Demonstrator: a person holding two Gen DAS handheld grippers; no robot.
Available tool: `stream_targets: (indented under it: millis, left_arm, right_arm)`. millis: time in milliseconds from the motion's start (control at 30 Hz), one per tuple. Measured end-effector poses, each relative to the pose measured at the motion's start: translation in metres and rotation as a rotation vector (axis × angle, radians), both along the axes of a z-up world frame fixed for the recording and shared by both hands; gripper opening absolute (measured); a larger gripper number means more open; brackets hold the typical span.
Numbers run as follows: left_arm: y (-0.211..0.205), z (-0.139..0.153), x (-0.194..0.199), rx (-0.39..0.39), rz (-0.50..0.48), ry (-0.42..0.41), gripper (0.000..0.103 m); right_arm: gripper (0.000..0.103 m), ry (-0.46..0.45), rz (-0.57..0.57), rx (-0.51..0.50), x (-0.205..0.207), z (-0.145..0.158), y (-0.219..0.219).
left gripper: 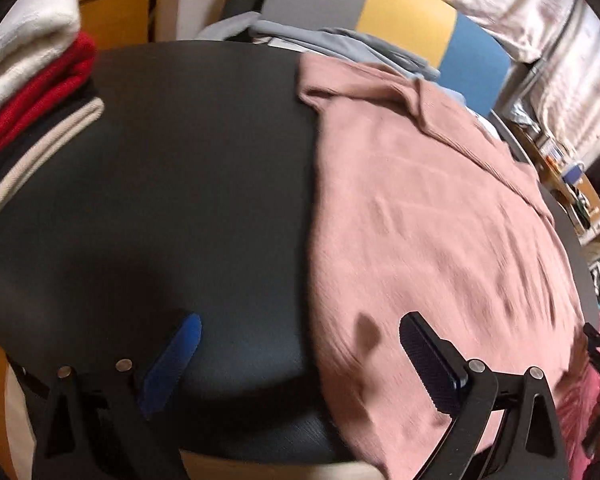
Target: Fold clothes
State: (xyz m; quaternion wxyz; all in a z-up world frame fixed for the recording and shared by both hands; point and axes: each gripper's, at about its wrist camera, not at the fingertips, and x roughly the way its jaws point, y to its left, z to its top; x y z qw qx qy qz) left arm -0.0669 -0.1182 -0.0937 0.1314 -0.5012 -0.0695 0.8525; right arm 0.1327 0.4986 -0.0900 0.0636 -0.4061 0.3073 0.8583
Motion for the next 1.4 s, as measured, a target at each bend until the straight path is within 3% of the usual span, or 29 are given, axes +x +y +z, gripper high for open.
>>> stream_targets:
  millis: [233,400,633,733,833,900,967,1033,1067,1200,1267,1400]
  left_arm:
    - [0.021,-0.002,0.027,0.014,-0.141,-0.005,0.101]
    - [0.026,-0.003,0.03,0.029,-0.186,0.009,0.101]
    - [0.032,-0.003,0.031,0.089,-0.249,0.029,0.101]
    - [0.038,-0.003,0.038,0.065,-0.32,0.054,0.098]
    - [0.038,-0.005,0.042,0.045,-0.34,0.072,0.09]
    - [0.031,-0.004,0.039,0.073,-0.317,0.067,0.082]
    - [0.022,-0.005,0.036,0.096,-0.274,0.059,0.058]
    - [0.016,-0.006,0.036,0.094,-0.256,0.067,0.046]
    - [0.014,-0.006,0.037,0.089,-0.258,0.073,0.037]
    - [0.011,-0.005,0.039,0.077,-0.279,0.082,0.026]
    - [0.008,-0.007,0.036,0.131,-0.277,0.049,0.016]
    - [0.002,-0.012,0.032,0.227,-0.275,-0.005,0.01]
  right_arm:
    - [0.04,0.068,0.073,-0.122,0.025,-0.016,-0.001]
    - [0.04,0.109,0.147,-0.185,0.032,-0.024,-0.016]
    - [0.042,0.124,0.161,-0.098,0.029,-0.022,-0.039]
    - [0.042,0.121,0.198,-0.014,0.028,-0.018,-0.05]
    - [0.037,0.118,0.209,0.028,0.026,-0.02,-0.055]
    - [0.032,0.114,0.167,-0.008,0.025,-0.023,-0.05]
    - [0.024,0.106,0.132,-0.043,0.026,-0.026,-0.045]
    - [0.009,0.1,0.143,-0.074,0.025,-0.027,-0.044]
    - [0.01,0.097,0.149,-0.09,0.025,-0.027,-0.044]
    - [0.01,0.082,0.177,-0.073,0.019,-0.027,-0.05]
    - [0.01,0.082,0.177,-0.081,0.019,-0.026,-0.05]
    - [0.009,0.1,0.169,-0.15,0.022,-0.03,-0.046]
